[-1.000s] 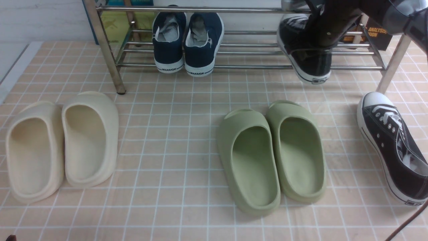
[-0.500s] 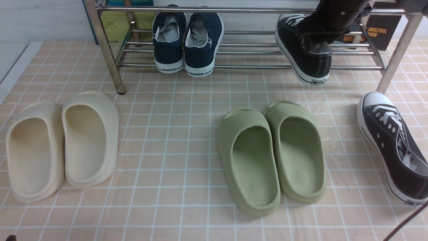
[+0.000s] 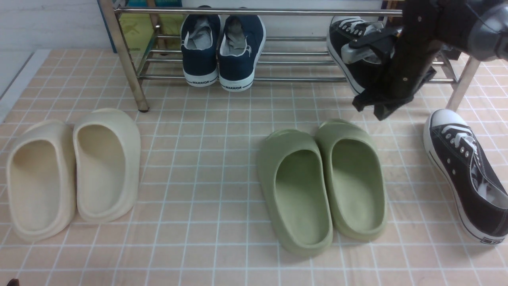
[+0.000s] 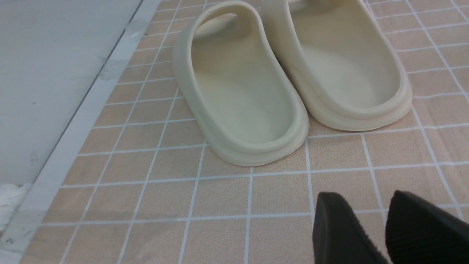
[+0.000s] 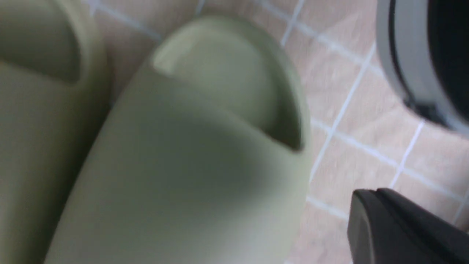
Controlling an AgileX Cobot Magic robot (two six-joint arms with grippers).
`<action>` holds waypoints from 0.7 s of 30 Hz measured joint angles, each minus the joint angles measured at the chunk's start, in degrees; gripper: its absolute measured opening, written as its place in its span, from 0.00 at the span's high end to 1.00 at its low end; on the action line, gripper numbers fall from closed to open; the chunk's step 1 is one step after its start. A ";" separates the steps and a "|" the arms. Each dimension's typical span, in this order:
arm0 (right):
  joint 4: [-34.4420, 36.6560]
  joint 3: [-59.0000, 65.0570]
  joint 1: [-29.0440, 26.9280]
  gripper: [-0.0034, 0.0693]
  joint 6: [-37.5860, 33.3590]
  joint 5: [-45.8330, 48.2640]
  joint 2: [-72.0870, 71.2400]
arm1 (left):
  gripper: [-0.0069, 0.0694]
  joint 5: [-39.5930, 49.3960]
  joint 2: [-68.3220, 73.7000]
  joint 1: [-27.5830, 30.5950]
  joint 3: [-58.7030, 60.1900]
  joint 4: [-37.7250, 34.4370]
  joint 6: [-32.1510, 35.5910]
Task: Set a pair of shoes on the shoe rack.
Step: Use the right arm to put a shoe into the shoe rack
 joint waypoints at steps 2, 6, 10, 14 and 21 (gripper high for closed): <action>-0.13 -1.21 0.00 0.98 0.57 -2.33 0.87 | 0.60 0.00 0.00 0.00 0.00 0.00 0.00; 0.10 -5.29 0.00 0.98 1.49 -1.43 2.40 | 0.60 0.00 0.00 0.00 0.00 0.00 0.00; 0.10 -8.97 0.00 0.98 1.74 -0.22 3.90 | 0.60 0.00 0.00 0.00 0.00 0.00 0.00; 0.17 -9.97 0.00 0.97 1.95 0.50 4.21 | 0.60 0.00 0.00 0.00 0.00 0.00 0.00; -0.90 -11.12 0.00 0.85 -0.90 11.13 0.55 | 0.60 0.00 0.00 0.00 0.00 0.00 0.00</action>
